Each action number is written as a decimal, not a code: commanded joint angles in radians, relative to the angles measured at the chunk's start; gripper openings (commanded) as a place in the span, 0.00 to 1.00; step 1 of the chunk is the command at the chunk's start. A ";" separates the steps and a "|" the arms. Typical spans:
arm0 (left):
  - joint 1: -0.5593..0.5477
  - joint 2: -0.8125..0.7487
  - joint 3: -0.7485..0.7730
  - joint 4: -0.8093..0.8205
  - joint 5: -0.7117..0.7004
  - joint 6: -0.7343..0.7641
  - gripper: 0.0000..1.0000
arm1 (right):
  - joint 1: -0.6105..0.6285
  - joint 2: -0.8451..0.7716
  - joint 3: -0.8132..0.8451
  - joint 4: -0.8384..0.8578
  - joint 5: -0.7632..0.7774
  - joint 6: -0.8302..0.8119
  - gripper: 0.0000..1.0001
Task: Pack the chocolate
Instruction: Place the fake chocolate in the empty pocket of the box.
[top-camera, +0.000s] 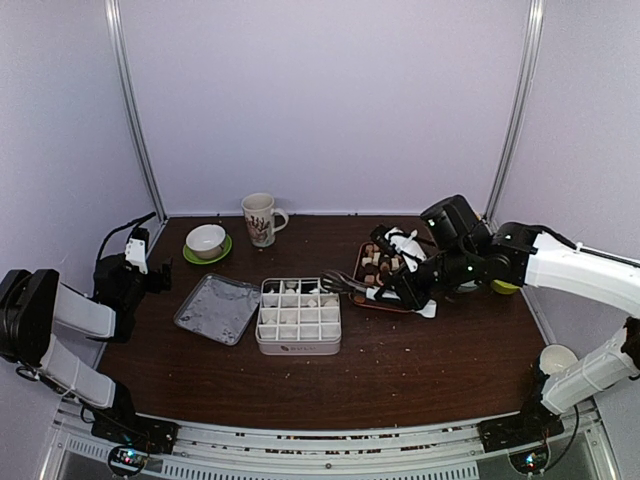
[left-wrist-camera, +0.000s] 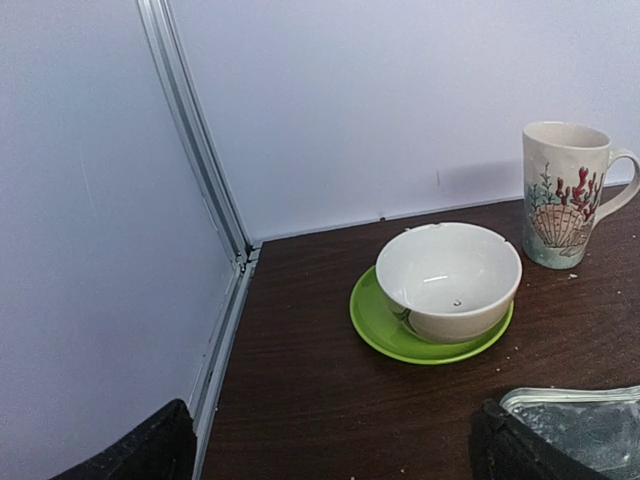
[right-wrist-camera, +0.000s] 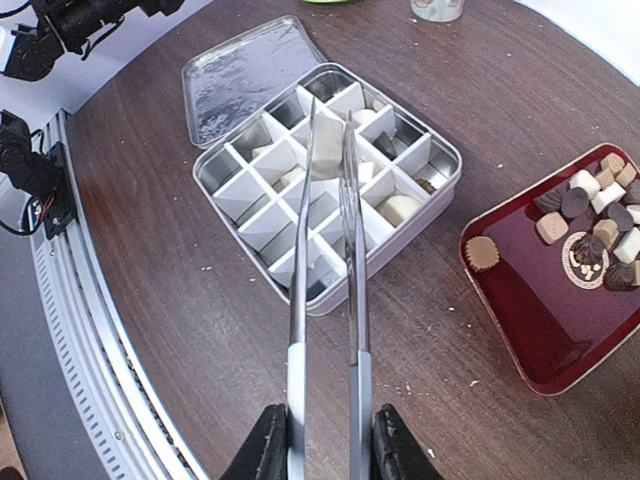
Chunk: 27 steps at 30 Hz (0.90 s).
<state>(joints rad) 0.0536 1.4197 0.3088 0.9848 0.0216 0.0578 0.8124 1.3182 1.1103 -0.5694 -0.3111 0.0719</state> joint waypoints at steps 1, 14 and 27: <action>0.007 0.002 0.019 0.029 -0.003 -0.010 0.98 | 0.023 -0.036 -0.021 0.051 -0.050 -0.014 0.17; 0.007 0.002 0.019 0.029 -0.004 -0.009 0.98 | 0.065 -0.047 -0.096 0.103 -0.037 0.022 0.17; 0.008 0.003 0.019 0.028 -0.004 -0.009 0.98 | 0.122 0.048 -0.086 0.158 0.000 0.029 0.16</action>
<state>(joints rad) 0.0536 1.4193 0.3088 0.9848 0.0216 0.0574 0.9207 1.3357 1.0119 -0.4625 -0.3458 0.1001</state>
